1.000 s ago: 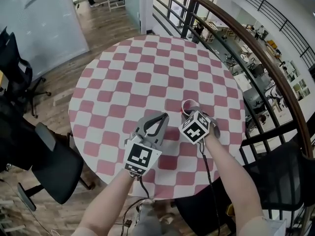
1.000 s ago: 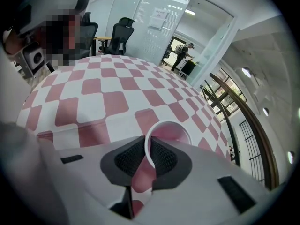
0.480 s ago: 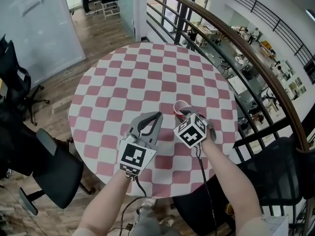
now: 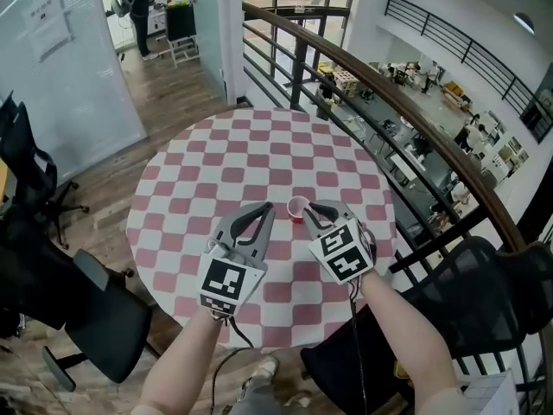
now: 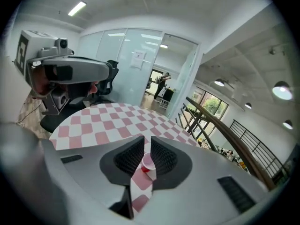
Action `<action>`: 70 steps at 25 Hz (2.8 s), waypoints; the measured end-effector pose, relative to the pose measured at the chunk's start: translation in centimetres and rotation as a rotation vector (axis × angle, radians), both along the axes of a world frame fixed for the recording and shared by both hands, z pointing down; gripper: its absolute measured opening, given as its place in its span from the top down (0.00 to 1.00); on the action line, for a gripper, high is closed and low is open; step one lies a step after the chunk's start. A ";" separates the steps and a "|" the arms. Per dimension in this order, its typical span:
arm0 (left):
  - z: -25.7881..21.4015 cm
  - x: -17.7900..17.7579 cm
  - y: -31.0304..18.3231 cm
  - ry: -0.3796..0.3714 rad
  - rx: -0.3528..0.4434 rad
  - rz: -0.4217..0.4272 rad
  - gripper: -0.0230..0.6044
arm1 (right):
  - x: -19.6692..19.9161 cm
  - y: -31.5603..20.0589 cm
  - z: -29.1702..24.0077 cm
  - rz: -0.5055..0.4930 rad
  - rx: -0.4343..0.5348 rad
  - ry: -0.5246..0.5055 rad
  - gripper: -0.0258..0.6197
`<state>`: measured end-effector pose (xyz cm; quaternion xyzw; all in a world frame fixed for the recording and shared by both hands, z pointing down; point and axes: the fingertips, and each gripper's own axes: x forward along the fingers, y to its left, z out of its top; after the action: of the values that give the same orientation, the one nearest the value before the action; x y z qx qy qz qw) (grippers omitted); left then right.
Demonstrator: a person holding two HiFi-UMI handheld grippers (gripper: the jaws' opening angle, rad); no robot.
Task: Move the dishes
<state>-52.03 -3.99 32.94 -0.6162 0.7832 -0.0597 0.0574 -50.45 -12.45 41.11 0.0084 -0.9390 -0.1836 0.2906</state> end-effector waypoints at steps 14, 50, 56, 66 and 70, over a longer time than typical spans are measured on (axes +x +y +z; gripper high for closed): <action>-12.3 9.7 -1.5 0.021 0.103 0.114 0.94 | 12.8 -0.5 -16.1 0.149 -0.010 -0.280 0.90; -14.2 46.2 -1.6 0.117 0.122 0.753 0.94 | 57.4 6.5 -22.9 0.848 0.080 -0.640 0.90; -14.0 46.0 -1.8 0.154 0.105 0.767 0.94 | 57.8 6.9 -22.5 0.852 0.086 -0.621 0.90; -14.2 45.1 -1.0 0.163 0.088 0.761 0.94 | 56.5 7.5 -22.2 0.831 0.064 -0.605 0.90; -14.1 44.3 -0.5 0.164 0.076 0.760 0.94 | 55.8 8.0 -22.4 0.830 0.061 -0.606 0.90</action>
<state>-7.74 -4.49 18.82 -0.8626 0.5028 0.0444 0.0355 5.32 -4.44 18.73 0.4416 -0.8929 -0.0692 0.0533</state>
